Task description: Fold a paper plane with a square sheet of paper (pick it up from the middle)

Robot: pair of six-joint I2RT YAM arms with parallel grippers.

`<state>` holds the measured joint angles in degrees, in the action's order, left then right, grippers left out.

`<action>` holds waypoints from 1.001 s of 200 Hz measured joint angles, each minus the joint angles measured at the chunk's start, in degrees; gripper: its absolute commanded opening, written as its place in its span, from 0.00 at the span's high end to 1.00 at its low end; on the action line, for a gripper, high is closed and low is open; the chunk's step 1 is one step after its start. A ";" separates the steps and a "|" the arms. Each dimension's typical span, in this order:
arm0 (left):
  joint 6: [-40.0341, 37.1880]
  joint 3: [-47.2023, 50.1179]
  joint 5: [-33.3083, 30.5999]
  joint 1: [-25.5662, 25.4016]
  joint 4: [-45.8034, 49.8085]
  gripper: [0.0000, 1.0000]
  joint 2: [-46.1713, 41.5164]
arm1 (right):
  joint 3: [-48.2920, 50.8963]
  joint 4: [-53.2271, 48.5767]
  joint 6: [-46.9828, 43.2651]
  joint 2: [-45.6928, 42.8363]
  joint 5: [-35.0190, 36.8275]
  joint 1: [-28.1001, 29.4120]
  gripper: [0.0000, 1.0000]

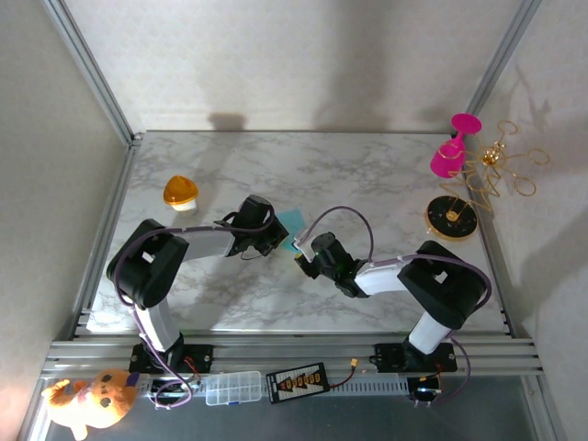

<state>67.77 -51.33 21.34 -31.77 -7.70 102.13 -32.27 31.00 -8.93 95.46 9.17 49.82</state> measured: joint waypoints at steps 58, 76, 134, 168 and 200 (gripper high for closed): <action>0.42 0.00 0.02 -0.02 0.31 1.00 -0.31 | -0.13 1.66 -1.62 3.23 2.91 0.00 0.72; 0.87 0.00 0.02 -0.02 0.31 1.00 -0.63 | -0.35 2.29 -1.97 3.69 3.28 0.11 0.73; 1.31 0.00 0.04 -0.02 0.28 0.96 -1.11 | -0.39 2.64 -2.23 3.87 3.72 0.11 0.79; 1.38 0.00 0.04 -0.02 0.31 0.90 -1.18 | -0.39 2.67 -2.23 3.93 3.69 0.11 0.86; 1.79 0.37 0.00 0.59 0.20 0.71 -2.93 | -0.42 2.67 -1.95 4.11 3.21 0.11 0.90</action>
<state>69.56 -50.96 21.34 -31.18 -7.51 99.20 -32.69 33.67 -10.87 99.57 12.38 49.93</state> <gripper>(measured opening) 0.232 0.110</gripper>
